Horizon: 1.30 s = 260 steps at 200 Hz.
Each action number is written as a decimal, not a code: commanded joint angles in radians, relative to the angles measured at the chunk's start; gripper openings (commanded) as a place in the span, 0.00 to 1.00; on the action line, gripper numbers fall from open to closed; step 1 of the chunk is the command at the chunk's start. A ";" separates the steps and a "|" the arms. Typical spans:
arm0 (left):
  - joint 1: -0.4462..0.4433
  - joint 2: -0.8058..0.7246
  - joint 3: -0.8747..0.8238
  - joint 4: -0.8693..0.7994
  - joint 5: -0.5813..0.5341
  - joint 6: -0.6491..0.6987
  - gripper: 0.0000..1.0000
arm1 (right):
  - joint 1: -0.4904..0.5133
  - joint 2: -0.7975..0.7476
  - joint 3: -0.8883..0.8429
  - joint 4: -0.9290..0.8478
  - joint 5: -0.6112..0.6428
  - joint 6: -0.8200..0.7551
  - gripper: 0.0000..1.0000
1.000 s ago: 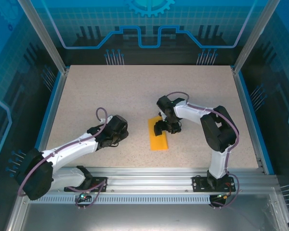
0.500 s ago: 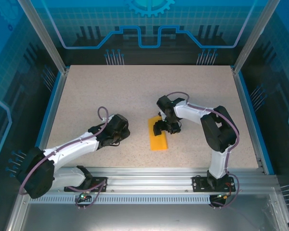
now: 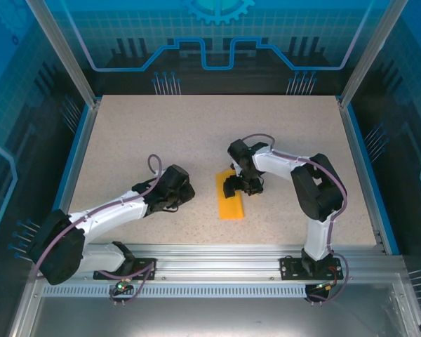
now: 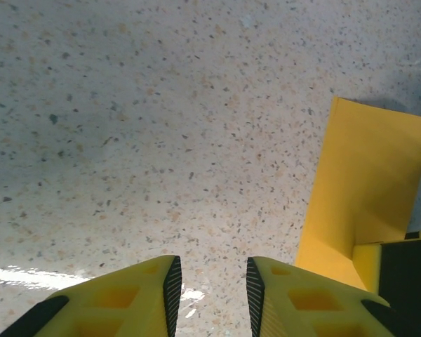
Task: Fold a paper plane with a square sheet of paper (pick it up from the middle)
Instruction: Hold the square sheet of paper at the center of the table.
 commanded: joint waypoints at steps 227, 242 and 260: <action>-0.002 0.137 0.093 0.136 0.188 0.070 0.18 | 0.030 0.122 -0.015 0.004 0.047 -0.001 0.85; -0.002 0.169 0.106 0.162 0.216 0.068 0.11 | 0.030 0.123 -0.018 0.006 0.051 0.000 0.85; -0.004 0.212 0.127 0.190 0.250 0.066 0.00 | 0.030 0.121 -0.018 0.009 0.054 0.003 0.85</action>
